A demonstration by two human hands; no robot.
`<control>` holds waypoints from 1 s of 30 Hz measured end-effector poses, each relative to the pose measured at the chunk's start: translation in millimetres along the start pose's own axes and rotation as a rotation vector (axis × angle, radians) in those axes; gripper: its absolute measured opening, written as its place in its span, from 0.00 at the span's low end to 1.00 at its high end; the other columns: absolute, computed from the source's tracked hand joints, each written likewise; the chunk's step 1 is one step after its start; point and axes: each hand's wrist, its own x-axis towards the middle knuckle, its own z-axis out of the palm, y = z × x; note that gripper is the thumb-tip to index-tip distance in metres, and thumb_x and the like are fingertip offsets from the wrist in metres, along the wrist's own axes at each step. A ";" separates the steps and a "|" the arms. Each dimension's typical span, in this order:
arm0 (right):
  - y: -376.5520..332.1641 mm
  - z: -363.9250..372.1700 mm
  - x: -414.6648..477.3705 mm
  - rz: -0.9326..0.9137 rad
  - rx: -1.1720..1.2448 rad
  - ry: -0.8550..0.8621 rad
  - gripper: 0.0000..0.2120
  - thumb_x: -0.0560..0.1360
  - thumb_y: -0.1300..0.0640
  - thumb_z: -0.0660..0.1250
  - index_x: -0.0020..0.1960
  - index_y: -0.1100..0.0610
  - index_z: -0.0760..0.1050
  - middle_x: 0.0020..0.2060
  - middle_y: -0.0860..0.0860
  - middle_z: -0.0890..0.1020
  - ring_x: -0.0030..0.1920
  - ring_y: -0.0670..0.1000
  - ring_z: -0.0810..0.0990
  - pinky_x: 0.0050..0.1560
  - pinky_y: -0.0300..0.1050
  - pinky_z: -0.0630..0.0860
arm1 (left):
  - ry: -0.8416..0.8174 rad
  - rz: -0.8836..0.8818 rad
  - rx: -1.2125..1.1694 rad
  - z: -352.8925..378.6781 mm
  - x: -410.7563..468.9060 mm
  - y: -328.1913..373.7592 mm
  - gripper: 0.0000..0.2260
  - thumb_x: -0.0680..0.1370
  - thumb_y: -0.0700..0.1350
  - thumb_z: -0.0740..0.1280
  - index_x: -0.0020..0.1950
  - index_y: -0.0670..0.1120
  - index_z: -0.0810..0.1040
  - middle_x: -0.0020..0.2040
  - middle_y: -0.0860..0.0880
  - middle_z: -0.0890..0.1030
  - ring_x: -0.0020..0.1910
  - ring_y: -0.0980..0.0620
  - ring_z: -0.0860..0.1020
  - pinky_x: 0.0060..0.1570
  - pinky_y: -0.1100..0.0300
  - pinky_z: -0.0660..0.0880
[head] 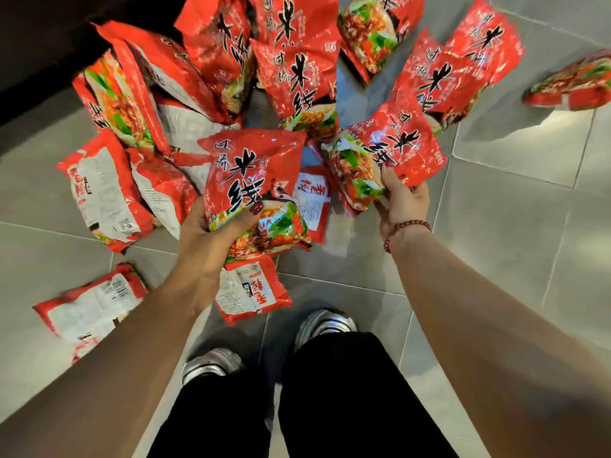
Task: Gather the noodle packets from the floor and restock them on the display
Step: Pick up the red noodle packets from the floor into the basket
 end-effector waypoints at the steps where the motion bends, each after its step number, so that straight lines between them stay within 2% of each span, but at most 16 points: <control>1: -11.7 -1.5 -16.9 0.010 0.017 -0.035 0.19 0.73 0.65 0.71 0.62 0.61 0.72 0.47 0.54 0.82 0.42 0.52 0.84 0.45 0.52 0.81 | 0.011 0.005 -0.020 -2.7 -11.8 7.6 0.24 0.70 0.41 0.74 0.65 0.49 0.75 0.52 0.49 0.85 0.49 0.48 0.84 0.38 0.59 0.80; 3: -40.3 -1.1 -58.3 0.015 0.010 -0.104 0.16 0.74 0.64 0.69 0.62 0.60 0.74 0.44 0.52 0.83 0.38 0.49 0.83 0.41 0.48 0.81 | 0.019 0.018 -0.053 -10.4 -39.6 23.7 0.19 0.73 0.40 0.72 0.64 0.50 0.76 0.52 0.49 0.85 0.48 0.49 0.84 0.38 0.59 0.81; 5: -69.4 -1.5 -106.7 0.006 -0.031 -0.190 0.14 0.74 0.64 0.68 0.59 0.58 0.74 0.42 0.50 0.84 0.37 0.47 0.83 0.39 0.46 0.81 | 0.024 0.037 -0.100 -22.6 -73.1 42.1 0.17 0.70 0.43 0.73 0.58 0.52 0.78 0.51 0.50 0.85 0.47 0.50 0.85 0.39 0.58 0.82; 6: -84.4 -1.2 -133.1 -0.003 -0.053 -0.241 0.15 0.73 0.63 0.69 0.59 0.58 0.74 0.43 0.50 0.84 0.39 0.47 0.83 0.41 0.46 0.81 | 0.042 0.049 -0.117 -29.8 -91.9 54.1 0.20 0.67 0.47 0.75 0.58 0.52 0.78 0.51 0.50 0.85 0.47 0.49 0.85 0.38 0.58 0.81; 9: -129.0 1.9 -213.7 -0.014 -0.165 -0.352 0.18 0.67 0.56 0.73 0.56 0.56 0.77 0.52 0.56 0.83 0.51 0.55 0.82 0.55 0.56 0.78 | 0.097 0.090 -0.086 -53.8 -154.0 88.3 0.41 0.54 0.59 0.82 0.64 0.47 0.77 0.53 0.47 0.84 0.50 0.46 0.84 0.42 0.56 0.81; 10: -145.0 5.1 -241.0 -0.004 -0.200 -0.390 0.21 0.64 0.52 0.76 0.55 0.55 0.78 0.54 0.57 0.83 0.53 0.57 0.82 0.56 0.56 0.78 | 0.111 0.100 -0.086 -62.8 -176.5 101.8 0.42 0.53 0.59 0.83 0.64 0.47 0.77 0.53 0.47 0.85 0.50 0.45 0.84 0.42 0.57 0.81; 12: -174.9 12.4 -288.5 0.023 -0.276 -0.464 0.32 0.55 0.42 0.81 0.55 0.53 0.78 0.53 0.56 0.84 0.52 0.56 0.83 0.52 0.53 0.80 | 0.118 0.115 -0.107 -78.9 -221.2 130.3 0.37 0.53 0.56 0.83 0.60 0.50 0.78 0.51 0.48 0.85 0.48 0.46 0.84 0.40 0.59 0.81; 13: -189.8 17.3 -311.4 0.022 -0.310 -0.502 0.33 0.55 0.41 0.81 0.55 0.53 0.78 0.52 0.55 0.84 0.52 0.56 0.83 0.50 0.52 0.81 | 0.119 0.112 -0.124 -88.6 -243.6 142.8 0.37 0.52 0.55 0.83 0.59 0.51 0.79 0.50 0.47 0.85 0.47 0.47 0.84 0.39 0.59 0.81; 16: -226.8 37.8 -381.7 -0.028 -0.380 -0.630 0.15 0.72 0.57 0.71 0.58 0.55 0.76 0.50 0.51 0.85 0.50 0.52 0.84 0.44 0.42 0.80 | 0.167 0.080 -0.140 -128.8 -312.5 175.2 0.43 0.47 0.58 0.83 0.61 0.50 0.77 0.50 0.46 0.85 0.45 0.45 0.84 0.41 0.55 0.81; 19: -255.5 64.5 -454.6 -0.089 -0.455 -0.717 0.13 0.75 0.66 0.66 0.58 0.56 0.75 0.45 0.48 0.84 0.43 0.44 0.84 0.39 0.36 0.78 | 0.217 0.104 -0.156 -173.8 -381.3 203.0 0.40 0.51 0.58 0.80 0.61 0.49 0.77 0.52 0.42 0.84 0.46 0.41 0.84 0.43 0.51 0.81; 22: -270.7 82.7 -525.1 -0.182 -0.587 -0.841 0.13 0.75 0.66 0.68 0.57 0.54 0.75 0.48 0.49 0.83 0.49 0.49 0.82 0.51 0.45 0.79 | 0.312 0.152 -0.263 -213.8 -451.2 219.5 0.27 0.61 0.55 0.79 0.57 0.48 0.78 0.50 0.41 0.84 0.42 0.46 0.84 0.40 0.52 0.82; 24: -277.6 93.7 -570.5 -0.233 -0.644 -0.931 0.12 0.74 0.65 0.68 0.56 0.55 0.75 0.48 0.50 0.83 0.49 0.50 0.81 0.55 0.51 0.77 | 0.392 0.196 -0.341 -239.5 -498.2 223.2 0.11 0.73 0.46 0.70 0.55 0.48 0.78 0.51 0.40 0.84 0.41 0.45 0.83 0.44 0.47 0.81; 25: -279.9 98.3 -593.4 -0.244 -0.667 -0.970 0.12 0.74 0.65 0.69 0.56 0.55 0.75 0.48 0.50 0.83 0.49 0.49 0.81 0.54 0.51 0.77 | 0.420 0.210 -0.377 -251.7 -521.4 222.7 0.09 0.75 0.43 0.67 0.54 0.48 0.79 0.52 0.39 0.83 0.43 0.43 0.83 0.49 0.43 0.79; 26: -280.2 102.7 -616.0 -0.256 -0.685 -1.012 0.14 0.73 0.65 0.69 0.57 0.55 0.76 0.47 0.48 0.84 0.48 0.48 0.81 0.53 0.48 0.77 | 0.443 0.219 -0.415 -262.7 -543.8 221.6 0.09 0.75 0.42 0.66 0.54 0.47 0.79 0.53 0.38 0.83 0.43 0.42 0.82 0.51 0.42 0.78; 28: -276.5 109.9 -663.0 -0.300 -0.735 -1.101 0.16 0.72 0.65 0.71 0.59 0.55 0.75 0.46 0.45 0.85 0.47 0.43 0.82 0.47 0.38 0.77 | 0.477 0.241 -0.481 -283.6 -586.7 217.2 0.13 0.69 0.45 0.69 0.53 0.47 0.80 0.49 0.40 0.84 0.40 0.45 0.83 0.43 0.48 0.81; 30: -266.4 118.1 -706.1 -0.354 -0.779 -1.182 0.15 0.71 0.68 0.72 0.56 0.57 0.76 0.43 0.44 0.85 0.44 0.41 0.82 0.44 0.35 0.77 | 0.500 0.287 -0.528 -308.3 -623.6 210.9 0.21 0.63 0.46 0.76 0.56 0.48 0.80 0.49 0.42 0.85 0.41 0.45 0.84 0.39 0.52 0.82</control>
